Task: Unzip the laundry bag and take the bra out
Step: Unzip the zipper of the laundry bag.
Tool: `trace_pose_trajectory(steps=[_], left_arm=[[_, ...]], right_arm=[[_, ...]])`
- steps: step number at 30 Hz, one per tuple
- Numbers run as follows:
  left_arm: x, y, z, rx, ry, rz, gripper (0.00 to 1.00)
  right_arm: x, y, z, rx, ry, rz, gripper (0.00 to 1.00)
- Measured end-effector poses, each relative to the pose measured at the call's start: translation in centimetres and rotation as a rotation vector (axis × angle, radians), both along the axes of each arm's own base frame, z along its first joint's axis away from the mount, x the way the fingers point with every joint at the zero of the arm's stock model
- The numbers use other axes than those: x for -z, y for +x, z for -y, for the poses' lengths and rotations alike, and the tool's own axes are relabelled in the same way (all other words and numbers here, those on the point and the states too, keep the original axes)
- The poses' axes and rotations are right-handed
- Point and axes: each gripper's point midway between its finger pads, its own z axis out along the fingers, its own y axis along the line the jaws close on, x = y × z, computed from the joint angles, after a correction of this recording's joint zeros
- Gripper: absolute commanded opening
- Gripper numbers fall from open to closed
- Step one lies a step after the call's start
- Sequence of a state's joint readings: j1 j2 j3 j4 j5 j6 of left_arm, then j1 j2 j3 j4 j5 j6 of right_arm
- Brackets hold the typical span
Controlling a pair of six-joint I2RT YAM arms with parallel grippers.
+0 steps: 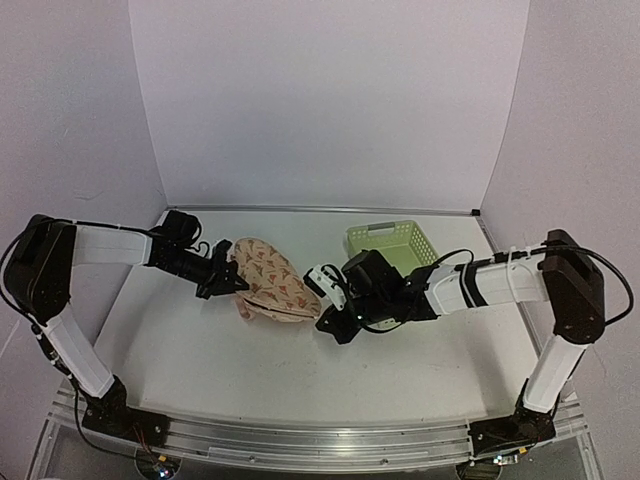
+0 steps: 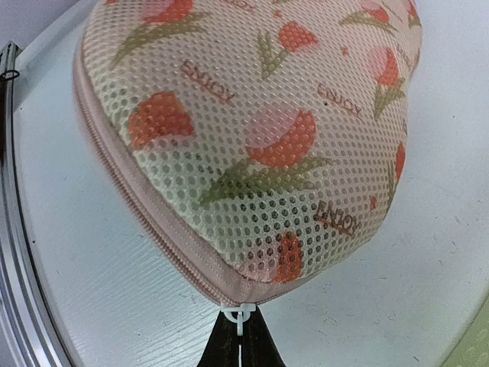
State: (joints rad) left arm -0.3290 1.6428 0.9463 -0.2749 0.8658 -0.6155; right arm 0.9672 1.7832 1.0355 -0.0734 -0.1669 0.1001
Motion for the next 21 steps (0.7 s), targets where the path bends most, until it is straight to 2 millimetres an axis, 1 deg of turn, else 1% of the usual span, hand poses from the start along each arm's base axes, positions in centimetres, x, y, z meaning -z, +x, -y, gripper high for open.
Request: trace_pose_trajectory(steps=[5, 9, 10, 12, 14, 15, 16, 17, 21], left_arm=[[0.0, 1.8, 1.3, 0.037, -0.028, -0.013, 0.00], [0.4, 3.2, 2.5, 0.062, -0.035, -0.024, 0.00], [0.5, 3.5, 2.8, 0.068, -0.036, -0.026, 0.02], [1.0, 3.7, 3.2, 0.076, -0.033, -0.032, 0.10], [2.1, 3.8, 3.2, 0.075, -0.013, -0.041, 0.16], [2.6, 4.0, 3.0, 0.063, 0.009, -0.043, 0.21], [3.1, 4.3, 2.6, 0.048, 0.029, -0.041, 0.29], [3.4, 4.6, 2.3, 0.032, 0.049, -0.035, 0.34], [4.3, 5.5, 1.0, -0.017, 0.117, -0.023, 0.47]], right_arm=[[-1.4, -1.3, -0.1, -0.016, 0.047, 0.020, 0.00], [-1.7, -2.1, -0.6, -0.020, 0.059, 0.016, 0.00], [-1.7, -2.2, -0.6, -0.018, 0.058, 0.015, 0.00], [-1.6, -2.4, -0.7, -0.012, 0.056, 0.011, 0.00], [-1.3, -2.3, -0.9, -0.003, 0.045, 0.002, 0.00], [-1.1, -2.2, -1.1, -0.002, 0.036, -0.004, 0.00], [-0.7, -2.2, -1.2, -0.001, 0.026, -0.011, 0.00], [-0.3, -2.3, -1.3, 0.000, 0.012, -0.022, 0.00], [1.3, -2.5, -1.5, -0.001, -0.040, -0.059, 0.00]])
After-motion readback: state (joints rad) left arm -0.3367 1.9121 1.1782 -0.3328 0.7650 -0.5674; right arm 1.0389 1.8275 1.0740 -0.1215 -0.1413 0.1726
